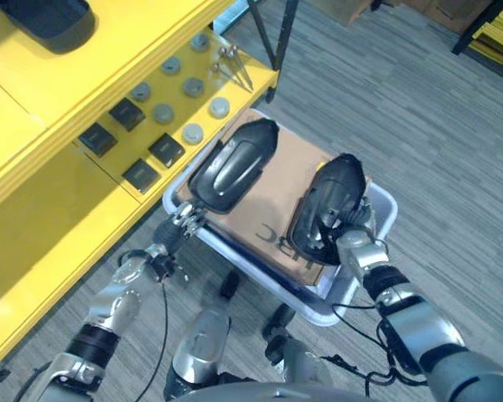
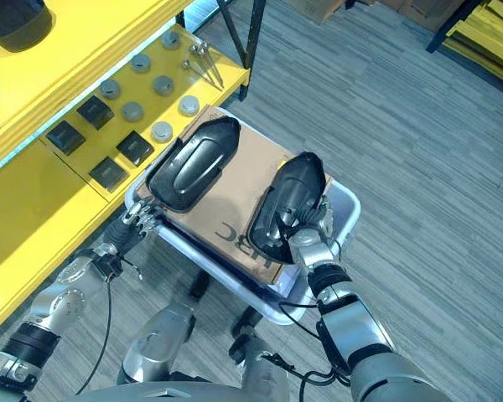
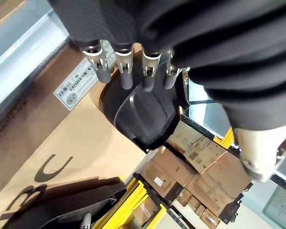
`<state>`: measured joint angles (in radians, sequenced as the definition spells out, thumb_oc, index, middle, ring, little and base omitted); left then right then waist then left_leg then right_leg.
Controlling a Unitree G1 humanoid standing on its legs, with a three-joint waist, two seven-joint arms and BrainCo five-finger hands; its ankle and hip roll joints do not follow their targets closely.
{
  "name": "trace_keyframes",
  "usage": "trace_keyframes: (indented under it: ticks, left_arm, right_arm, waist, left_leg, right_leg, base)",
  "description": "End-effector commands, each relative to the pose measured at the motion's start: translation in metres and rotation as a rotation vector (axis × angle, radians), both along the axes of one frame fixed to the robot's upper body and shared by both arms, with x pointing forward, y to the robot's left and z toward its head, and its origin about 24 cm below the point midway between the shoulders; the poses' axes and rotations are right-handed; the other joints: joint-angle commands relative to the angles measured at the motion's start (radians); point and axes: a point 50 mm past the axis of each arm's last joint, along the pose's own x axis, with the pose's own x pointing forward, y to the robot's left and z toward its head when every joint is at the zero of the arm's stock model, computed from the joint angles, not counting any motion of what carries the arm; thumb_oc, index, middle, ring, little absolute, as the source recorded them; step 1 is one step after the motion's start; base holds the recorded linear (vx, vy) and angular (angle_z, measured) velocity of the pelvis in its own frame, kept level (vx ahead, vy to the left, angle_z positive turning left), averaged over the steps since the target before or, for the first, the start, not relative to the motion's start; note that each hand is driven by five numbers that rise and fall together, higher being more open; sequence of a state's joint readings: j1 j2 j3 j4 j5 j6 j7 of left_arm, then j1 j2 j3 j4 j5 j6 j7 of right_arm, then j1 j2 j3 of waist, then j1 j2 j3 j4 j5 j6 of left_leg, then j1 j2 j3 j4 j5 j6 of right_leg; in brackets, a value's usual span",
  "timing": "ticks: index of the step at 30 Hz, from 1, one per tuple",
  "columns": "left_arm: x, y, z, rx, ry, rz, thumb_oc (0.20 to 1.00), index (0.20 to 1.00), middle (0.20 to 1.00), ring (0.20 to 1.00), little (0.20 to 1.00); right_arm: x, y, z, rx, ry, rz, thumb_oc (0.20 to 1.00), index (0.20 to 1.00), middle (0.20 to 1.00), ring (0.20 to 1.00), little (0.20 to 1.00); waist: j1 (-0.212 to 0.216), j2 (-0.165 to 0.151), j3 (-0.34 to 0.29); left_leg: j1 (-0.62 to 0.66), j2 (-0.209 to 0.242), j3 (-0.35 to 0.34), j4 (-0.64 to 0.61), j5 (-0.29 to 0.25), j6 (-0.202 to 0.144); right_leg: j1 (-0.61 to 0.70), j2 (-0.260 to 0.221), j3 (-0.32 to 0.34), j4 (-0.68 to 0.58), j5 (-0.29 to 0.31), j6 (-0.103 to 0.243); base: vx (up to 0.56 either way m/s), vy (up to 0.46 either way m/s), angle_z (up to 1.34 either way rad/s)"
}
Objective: Move parts from the plastic box to the shelf.
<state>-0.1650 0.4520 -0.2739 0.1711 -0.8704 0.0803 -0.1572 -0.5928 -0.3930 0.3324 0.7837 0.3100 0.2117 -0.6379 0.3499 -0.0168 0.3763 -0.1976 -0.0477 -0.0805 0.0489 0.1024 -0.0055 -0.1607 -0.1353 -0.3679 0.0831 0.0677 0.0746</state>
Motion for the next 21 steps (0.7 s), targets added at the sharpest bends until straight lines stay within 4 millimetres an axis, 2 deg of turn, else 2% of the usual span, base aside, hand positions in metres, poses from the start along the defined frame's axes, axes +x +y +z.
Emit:
trace_keyframes:
  ticks: [1, 14, 21]
  left_arm:
    - [-0.001, 0.001, 0.012, -0.046, -0.077, 0.028, 1.0, 1.0, 1.0, 1.0, 1.0]
    - [-0.004, 0.0, 0.009, -0.072, -0.077, 0.065, 1.0, 1.0, 1.0, 1.0, 1.0]
    - [-0.004, 0.0, 0.009, -0.068, -0.074, 0.07, 1.0, 1.0, 1.0, 1.0, 1.0]
  right_arm:
    - [0.0, 0.006, 0.002, -0.003, -0.047, 0.027, 1.0, 1.0, 1.0, 1.0, 1.0]
    - [-0.018, 0.016, -0.018, -0.001, -0.016, 0.104, 1.0, 1.0, 1.0, 1.0, 1.0]
    - [-0.017, 0.021, -0.016, 0.009, -0.023, 0.116, 1.0, 1.0, 1.0, 1.0, 1.0]
  waist:
    - [0.002, -0.029, -0.022]
    - [-0.026, -0.023, -0.017]
    - [-0.028, -0.024, -0.018]
  left_leg:
    - [-0.072, -0.014, -0.044, 0.015, -0.047, 0.011]
    - [-0.075, -0.007, -0.018, 0.015, -0.045, 0.009]
    - [-0.081, -0.007, -0.015, 0.019, -0.045, 0.008]
  right_leg:
    - [0.107, -0.082, 0.048, -0.068, 0.012, 0.116]
    - [0.097, -0.083, 0.067, -0.07, 0.016, 0.117]
    - [0.092, -0.083, 0.069, -0.067, 0.015, 0.117]
  base:
    - [-0.04, 0.054, -0.03]
    - [-0.01, 0.012, -0.06]
    - [0.0, 0.0, 0.0]
